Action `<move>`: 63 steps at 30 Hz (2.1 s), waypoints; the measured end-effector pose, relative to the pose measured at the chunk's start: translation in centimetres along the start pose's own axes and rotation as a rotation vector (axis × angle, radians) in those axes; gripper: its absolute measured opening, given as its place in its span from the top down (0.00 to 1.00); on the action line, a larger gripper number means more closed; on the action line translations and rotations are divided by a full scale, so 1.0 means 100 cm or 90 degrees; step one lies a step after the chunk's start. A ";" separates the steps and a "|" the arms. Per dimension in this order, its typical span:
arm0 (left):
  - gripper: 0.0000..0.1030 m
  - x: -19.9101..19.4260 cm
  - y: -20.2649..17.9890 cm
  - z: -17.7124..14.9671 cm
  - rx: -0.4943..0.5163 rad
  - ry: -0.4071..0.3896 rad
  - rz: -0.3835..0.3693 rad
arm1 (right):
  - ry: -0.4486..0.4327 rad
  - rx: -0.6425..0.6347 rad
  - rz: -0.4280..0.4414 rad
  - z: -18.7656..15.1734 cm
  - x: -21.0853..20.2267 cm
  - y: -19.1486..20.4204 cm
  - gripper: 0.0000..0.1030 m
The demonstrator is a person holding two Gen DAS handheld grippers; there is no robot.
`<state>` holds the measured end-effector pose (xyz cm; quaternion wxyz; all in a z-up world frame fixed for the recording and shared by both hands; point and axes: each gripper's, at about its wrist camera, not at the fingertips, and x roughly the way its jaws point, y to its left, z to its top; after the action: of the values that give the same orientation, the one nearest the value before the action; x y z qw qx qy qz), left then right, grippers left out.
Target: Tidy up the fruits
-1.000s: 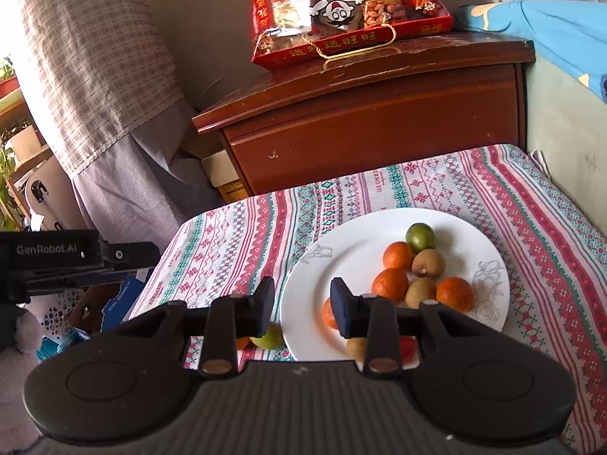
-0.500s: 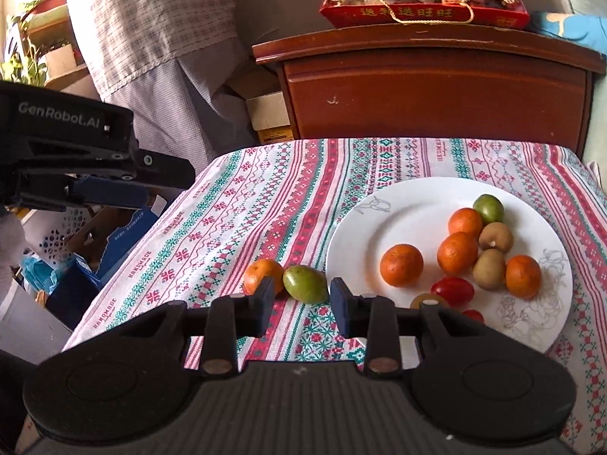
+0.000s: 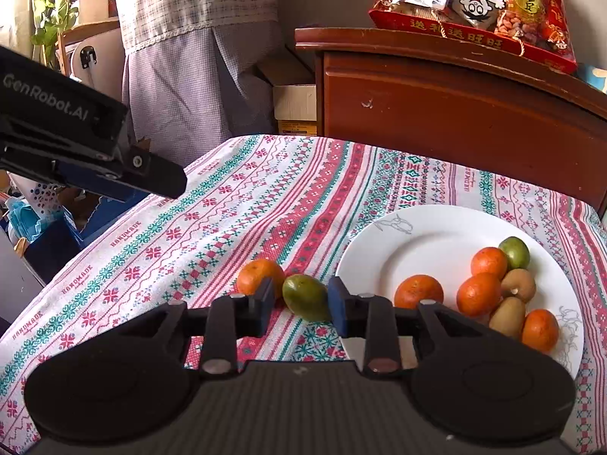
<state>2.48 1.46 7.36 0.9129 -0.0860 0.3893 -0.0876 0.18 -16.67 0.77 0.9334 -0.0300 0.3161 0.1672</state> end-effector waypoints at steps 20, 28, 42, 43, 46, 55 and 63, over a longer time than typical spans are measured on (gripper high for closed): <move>0.51 0.007 0.009 -0.003 -0.016 0.020 0.013 | -0.001 0.062 -0.019 -0.002 0.019 0.002 0.69; 0.51 0.018 0.002 -0.008 0.002 0.035 0.011 | 0.022 0.085 -0.004 -0.005 0.012 -0.001 0.73; 0.52 0.049 -0.030 -0.037 0.100 0.044 -0.011 | 0.070 0.148 -0.026 -0.027 -0.036 -0.010 0.73; 0.52 0.051 -0.031 -0.037 0.098 0.042 -0.011 | 0.071 0.157 -0.026 -0.028 -0.038 -0.012 0.73; 0.53 0.058 -0.033 -0.039 0.101 0.031 -0.015 | 0.074 0.188 -0.022 -0.032 -0.042 -0.018 0.73; 0.59 0.071 -0.042 -0.045 0.127 0.010 -0.020 | 0.068 0.206 -0.006 -0.034 -0.042 -0.024 0.73; 0.72 0.075 -0.042 -0.045 0.129 -0.005 -0.023 | 0.065 0.216 -0.002 -0.035 -0.042 -0.027 0.73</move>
<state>3.94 -4.67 0.06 0.9168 -0.0003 0.3730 -0.1426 -4.09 -21.03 0.36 0.9081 0.1193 0.3865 0.1082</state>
